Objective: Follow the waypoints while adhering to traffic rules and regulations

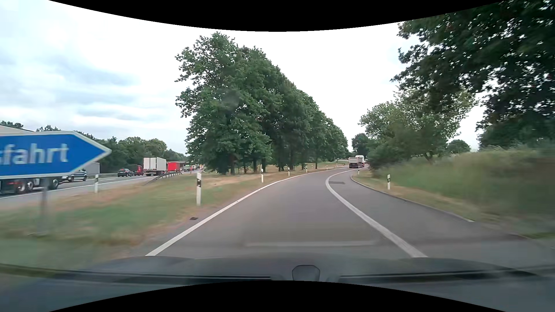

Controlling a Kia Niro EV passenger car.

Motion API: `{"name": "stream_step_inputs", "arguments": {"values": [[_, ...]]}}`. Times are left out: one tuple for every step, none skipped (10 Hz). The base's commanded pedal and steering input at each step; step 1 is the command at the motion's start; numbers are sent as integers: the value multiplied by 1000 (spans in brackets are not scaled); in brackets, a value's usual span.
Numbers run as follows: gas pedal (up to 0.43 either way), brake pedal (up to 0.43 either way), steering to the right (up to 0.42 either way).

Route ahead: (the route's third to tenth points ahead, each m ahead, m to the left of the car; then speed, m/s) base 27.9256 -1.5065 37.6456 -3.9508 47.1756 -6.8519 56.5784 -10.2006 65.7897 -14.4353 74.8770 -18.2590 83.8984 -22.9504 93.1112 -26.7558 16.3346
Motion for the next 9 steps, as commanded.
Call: {"name": "stream_step_inputs", "arguments": {"values": [[248, 0, 31], [248, 0, 32], [248, 0, 35], [248, 0, 36], [248, 0, 37], [248, 0, 37], [248, 0, 37], [248, 0, 37], [248, 0, 37]]}}
